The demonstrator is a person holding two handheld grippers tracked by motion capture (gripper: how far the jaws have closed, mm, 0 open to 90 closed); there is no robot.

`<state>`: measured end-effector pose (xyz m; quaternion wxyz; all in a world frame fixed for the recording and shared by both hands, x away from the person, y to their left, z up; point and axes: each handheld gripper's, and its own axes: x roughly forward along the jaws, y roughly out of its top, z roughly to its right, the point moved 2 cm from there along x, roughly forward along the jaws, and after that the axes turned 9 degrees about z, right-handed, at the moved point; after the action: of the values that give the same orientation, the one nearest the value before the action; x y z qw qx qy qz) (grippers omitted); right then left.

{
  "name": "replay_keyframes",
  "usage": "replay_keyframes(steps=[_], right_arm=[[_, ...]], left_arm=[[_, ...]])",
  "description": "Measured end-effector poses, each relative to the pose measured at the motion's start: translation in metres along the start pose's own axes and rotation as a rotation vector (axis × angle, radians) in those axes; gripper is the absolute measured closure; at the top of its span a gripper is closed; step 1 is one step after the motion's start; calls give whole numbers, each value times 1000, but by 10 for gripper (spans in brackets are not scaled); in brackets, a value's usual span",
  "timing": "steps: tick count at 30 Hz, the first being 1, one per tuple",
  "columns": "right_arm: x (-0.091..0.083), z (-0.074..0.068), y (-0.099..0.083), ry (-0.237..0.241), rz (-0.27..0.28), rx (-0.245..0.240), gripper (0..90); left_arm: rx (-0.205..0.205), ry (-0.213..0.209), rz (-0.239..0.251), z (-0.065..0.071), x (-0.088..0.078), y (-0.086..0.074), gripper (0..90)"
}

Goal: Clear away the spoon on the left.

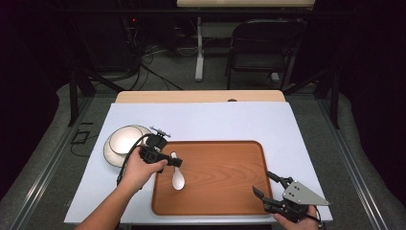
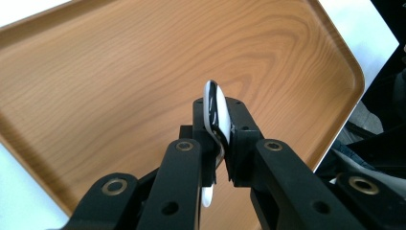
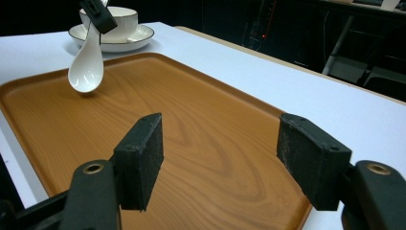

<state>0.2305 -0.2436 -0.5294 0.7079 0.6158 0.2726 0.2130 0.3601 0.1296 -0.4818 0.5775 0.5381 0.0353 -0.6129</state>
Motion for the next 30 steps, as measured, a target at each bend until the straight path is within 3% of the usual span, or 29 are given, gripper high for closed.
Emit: replay_keyframes(steps=[5, 14, 22, 25, 30], right_arm=[[0, 1, 0, 0, -5, 11, 320], [0, 1, 0, 2, -15, 21, 309], [0, 1, -1, -2, -22, 21, 288], [0, 2, -1, -4, -23, 15, 284], [0, 2, -1, -14, -25, 16, 253]], left_arm=[[-25, -12, -10, -5, 8, -2, 848], [-81, -31, 23, -14, 17, 1, 844], [-146, 0, 52, -29, 29, 0, 807], [-193, 3, 69, -34, 34, -2, 790], [-224, 25, 67, -41, 40, -5, 764]])
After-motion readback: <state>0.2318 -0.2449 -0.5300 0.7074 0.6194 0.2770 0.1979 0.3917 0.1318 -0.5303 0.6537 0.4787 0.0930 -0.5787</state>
